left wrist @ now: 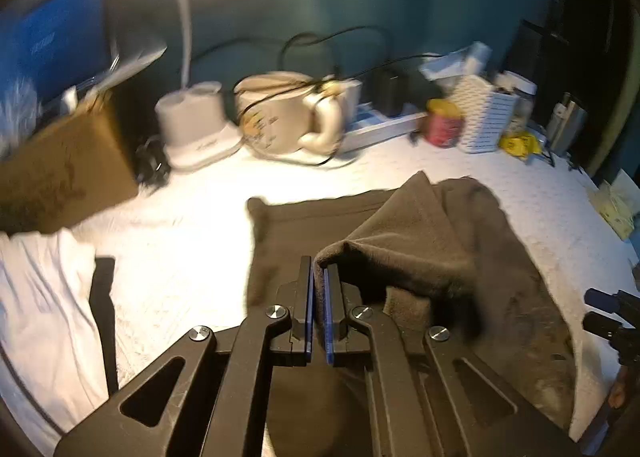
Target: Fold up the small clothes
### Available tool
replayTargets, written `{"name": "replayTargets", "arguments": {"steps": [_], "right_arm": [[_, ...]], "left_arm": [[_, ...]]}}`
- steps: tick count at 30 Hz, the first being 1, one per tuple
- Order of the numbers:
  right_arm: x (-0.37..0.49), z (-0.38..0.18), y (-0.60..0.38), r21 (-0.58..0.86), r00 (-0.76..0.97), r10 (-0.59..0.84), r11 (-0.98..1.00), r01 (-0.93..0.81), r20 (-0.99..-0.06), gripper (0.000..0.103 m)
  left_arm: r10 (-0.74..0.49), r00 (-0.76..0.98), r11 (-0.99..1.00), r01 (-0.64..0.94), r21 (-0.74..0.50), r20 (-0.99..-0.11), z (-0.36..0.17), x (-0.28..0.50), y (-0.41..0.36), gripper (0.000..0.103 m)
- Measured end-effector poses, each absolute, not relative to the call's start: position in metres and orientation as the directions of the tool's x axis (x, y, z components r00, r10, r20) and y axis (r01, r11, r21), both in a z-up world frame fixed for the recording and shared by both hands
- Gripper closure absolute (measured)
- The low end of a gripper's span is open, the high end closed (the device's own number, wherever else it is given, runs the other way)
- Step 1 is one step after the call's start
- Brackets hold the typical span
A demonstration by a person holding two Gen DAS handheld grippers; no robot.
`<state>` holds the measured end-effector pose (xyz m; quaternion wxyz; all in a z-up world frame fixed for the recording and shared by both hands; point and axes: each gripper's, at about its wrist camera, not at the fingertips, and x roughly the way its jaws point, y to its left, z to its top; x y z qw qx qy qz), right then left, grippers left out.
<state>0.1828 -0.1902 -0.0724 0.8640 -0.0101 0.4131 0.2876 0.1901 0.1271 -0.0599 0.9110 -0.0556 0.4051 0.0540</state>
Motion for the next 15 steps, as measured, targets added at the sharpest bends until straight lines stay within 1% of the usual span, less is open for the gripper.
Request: {"name": "replayTargets", "arguments": {"steps": [4, 8, 10, 12, 14, 15], "right_arm": [[0.190, -0.076, -0.165, 0.192, 0.472, 0.476, 0.825, -0.531, -0.741, 0.045], [0.198, -0.080, -0.147, 0.163, 0.458, 0.459, 0.819, -0.549, -0.762, 0.045], [0.204, -0.081, -0.140, 0.146, 0.459, 0.445, 0.822, -0.551, -0.769, 0.045], [0.211, -0.080, -0.135, 0.130, 0.464, 0.434, 0.822, -0.554, -0.772, 0.045], [0.218, -0.078, -0.131, 0.116, 0.470, 0.422, 0.827, -0.550, -0.775, 0.045], [0.222, -0.078, -0.129, 0.109, 0.474, 0.415, 0.829, -0.548, -0.776, 0.045]], "left_arm": [[0.007, 0.633, 0.981, -0.153, -0.117, -0.774, -0.087, 0.192, 0.147, 0.100], [-0.028, 0.593, 0.983, -0.128, -0.129, -0.804, -0.100, 0.198, 0.150, 0.095], [-0.039, 0.593, 0.987, -0.103, -0.124, -0.804, -0.098, 0.198, 0.149, 0.094], [-0.051, 0.608, 0.992, -0.062, -0.111, -0.792, -0.094, 0.197, 0.144, 0.084], [-0.045, 0.630, 0.998, -0.006, -0.062, -0.775, -0.087, 0.195, 0.133, 0.054], [-0.040, 0.638, 0.999, 0.011, -0.043, -0.769, -0.085, 0.194, 0.131, 0.047]]}}
